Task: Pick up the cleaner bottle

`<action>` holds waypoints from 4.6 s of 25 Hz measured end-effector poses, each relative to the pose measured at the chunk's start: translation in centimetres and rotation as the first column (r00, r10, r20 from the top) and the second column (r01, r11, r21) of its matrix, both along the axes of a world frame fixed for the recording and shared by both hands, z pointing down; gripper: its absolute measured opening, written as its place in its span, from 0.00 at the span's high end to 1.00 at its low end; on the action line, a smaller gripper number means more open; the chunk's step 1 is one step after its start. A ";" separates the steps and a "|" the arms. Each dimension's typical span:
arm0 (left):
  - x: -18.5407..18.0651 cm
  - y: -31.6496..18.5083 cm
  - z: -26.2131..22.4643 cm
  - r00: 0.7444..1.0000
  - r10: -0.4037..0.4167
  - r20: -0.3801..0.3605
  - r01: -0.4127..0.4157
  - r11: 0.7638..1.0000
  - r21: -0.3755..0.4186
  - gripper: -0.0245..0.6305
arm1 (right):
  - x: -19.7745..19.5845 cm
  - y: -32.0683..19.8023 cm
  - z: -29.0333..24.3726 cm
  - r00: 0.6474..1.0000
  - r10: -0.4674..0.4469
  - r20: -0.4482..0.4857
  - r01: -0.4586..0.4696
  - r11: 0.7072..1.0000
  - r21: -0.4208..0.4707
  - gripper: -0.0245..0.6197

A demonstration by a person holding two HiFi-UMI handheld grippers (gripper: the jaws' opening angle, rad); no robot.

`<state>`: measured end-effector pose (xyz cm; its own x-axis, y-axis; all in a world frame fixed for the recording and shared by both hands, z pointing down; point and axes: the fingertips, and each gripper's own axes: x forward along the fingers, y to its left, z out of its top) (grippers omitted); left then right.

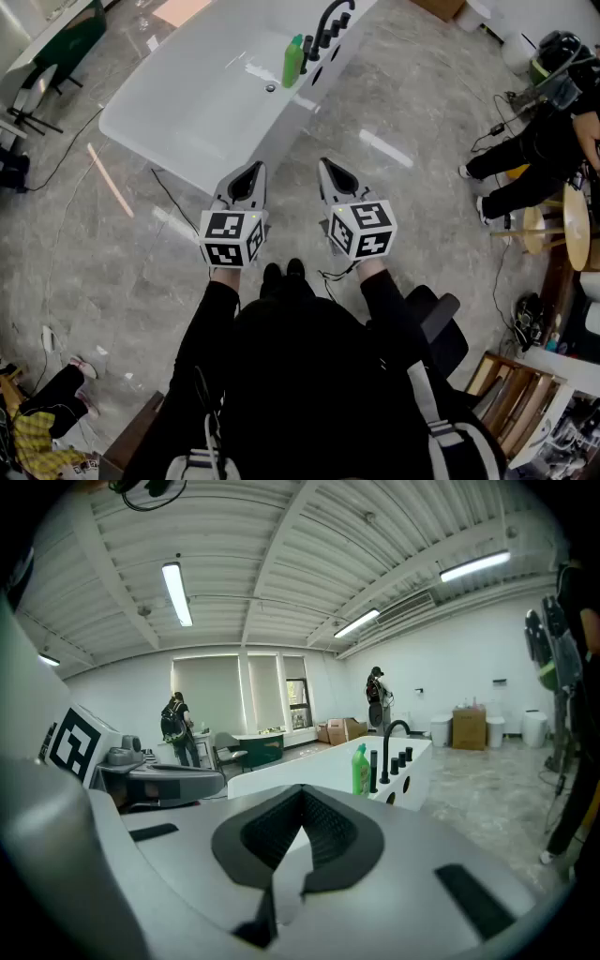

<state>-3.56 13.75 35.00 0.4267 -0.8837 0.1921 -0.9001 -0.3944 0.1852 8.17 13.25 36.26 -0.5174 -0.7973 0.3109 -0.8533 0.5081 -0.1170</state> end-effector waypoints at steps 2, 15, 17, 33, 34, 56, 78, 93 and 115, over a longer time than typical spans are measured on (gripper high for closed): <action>0.1 -0.1 0.0 1.000 -0.001 -0.002 0.001 1.000 0.004 0.95 | 0.2 -0.1 0.1 1.000 0.000 -0.002 0.000 1.000 0.000 0.96; 0.8 -1.2 0.4 1.000 0.006 0.000 -0.006 1.000 -0.006 0.95 | 1.0 -1.2 0.6 1.000 0.007 -0.002 -0.007 1.000 -0.012 0.96; 1.0 -1.6 0.4 1.000 0.009 -0.001 -0.009 1.000 -0.011 0.95 | 1.3 -1.5 0.6 1.000 0.009 -0.007 -0.009 1.000 -0.010 0.96; 4.6 -7.1 -0.1 1.000 -0.008 -0.021 0.008 1.000 0.006 0.95 | 6.5 -5.5 0.7 0.998 0.054 -0.022 -0.055 0.998 -0.024 0.96; 4.9 -7.5 -0.3 0.999 -0.013 -0.029 0.013 1.000 0.007 0.95 | 6.9 -5.6 0.7 0.998 0.054 -0.020 -0.054 0.998 -0.024 0.96; 4.7 -17.2 1.6 0.999 -0.008 0.039 0.010 0.999 -0.032 0.95 | 6.4 -16.3 2.4 0.998 0.052 -0.031 -0.054 0.996 -0.070 0.96; 3.6 -32.8 9.3 0.995 0.092 0.049 -0.081 0.978 -0.191 0.73 | 4.1 -29.6 7.7 0.990 0.100 -0.098 -0.117 0.976 -0.183 0.96; 5.5 -39.3 17.2 0.981 0.162 0.110 -0.120 0.940 -0.320 0.59 | 3.5 -34.8 12.0 0.987 0.078 -0.141 -0.112 0.962 -0.249 0.96; 8.5 -42.8 23.8 0.946 0.235 0.224 -0.149 0.928 -0.341 0.58 | 4.1 -36.7 16.6 0.983 0.083 -0.163 -0.132 0.939 -0.319 0.96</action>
